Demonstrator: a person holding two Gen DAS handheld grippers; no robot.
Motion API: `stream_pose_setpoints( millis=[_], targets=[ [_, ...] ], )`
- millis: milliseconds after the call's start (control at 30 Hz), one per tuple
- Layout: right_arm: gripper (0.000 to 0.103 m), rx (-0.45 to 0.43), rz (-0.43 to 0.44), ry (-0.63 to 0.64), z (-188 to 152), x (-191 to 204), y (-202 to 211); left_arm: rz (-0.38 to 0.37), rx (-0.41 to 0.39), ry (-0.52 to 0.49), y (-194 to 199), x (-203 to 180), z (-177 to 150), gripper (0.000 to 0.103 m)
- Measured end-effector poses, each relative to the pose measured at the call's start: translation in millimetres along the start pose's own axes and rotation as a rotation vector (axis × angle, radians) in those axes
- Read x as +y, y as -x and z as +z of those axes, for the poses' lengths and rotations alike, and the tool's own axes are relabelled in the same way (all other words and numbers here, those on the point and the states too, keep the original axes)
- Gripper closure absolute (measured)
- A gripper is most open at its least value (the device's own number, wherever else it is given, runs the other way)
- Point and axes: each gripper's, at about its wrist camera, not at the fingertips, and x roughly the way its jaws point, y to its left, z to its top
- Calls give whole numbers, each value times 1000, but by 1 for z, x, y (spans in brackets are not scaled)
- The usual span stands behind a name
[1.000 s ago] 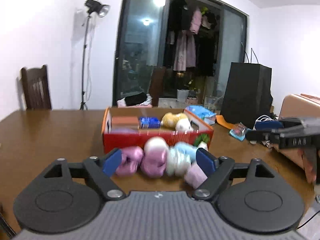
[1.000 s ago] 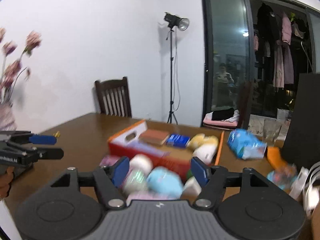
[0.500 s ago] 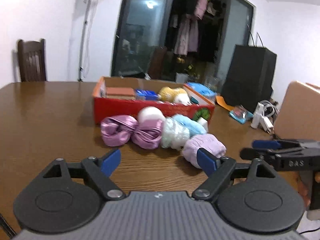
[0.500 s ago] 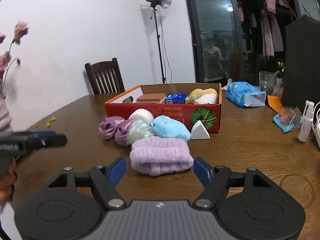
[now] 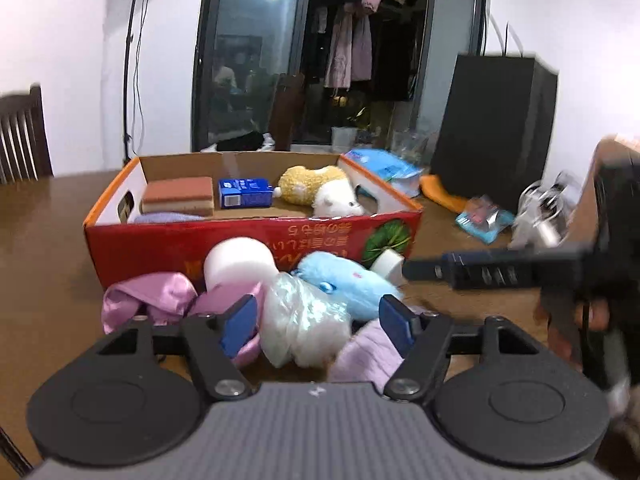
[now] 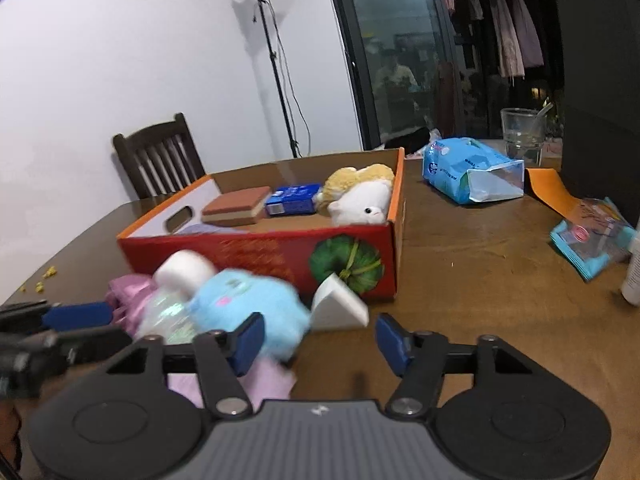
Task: Organize soft objects
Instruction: 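Grasp the clear plastic bag with the left gripper while the right gripper grasps the white cone sponge, then carry both items into the box and open both grippers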
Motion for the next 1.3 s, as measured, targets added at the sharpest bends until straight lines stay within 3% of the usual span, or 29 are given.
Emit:
stream_pose_setpoints(
  millis=[100,167,200,300,567,833,1033,1300],
  targets=[
    [56,17,-20,32,14,-5,-27,52,11,-56,-16,-7,-3,50],
    [66,31,-17,33,16,-7,-39,34,12,-75,-20,-8,-4,63],
    [77,40,-4,26,15,-8,-43,15,25,-75,-22,-8,-4,66],
    [82,38,23,10,9,-11,-47,24,23,-95,-24,-10,-7,73],
    [84,12,8,21,7,-8,-37,18,14,-66,-8,-5,-3,77],
    [84,-74,8,-20,-10,-1,24,41,28,24,49,18,-25,77],
    [84,-53,36,-20,-38,16,64,53,22,107,80,32,-39,78],
    [84,-61,77,18,-50,45,85,36,-26,110,100,29,-38,79]
  ],
)
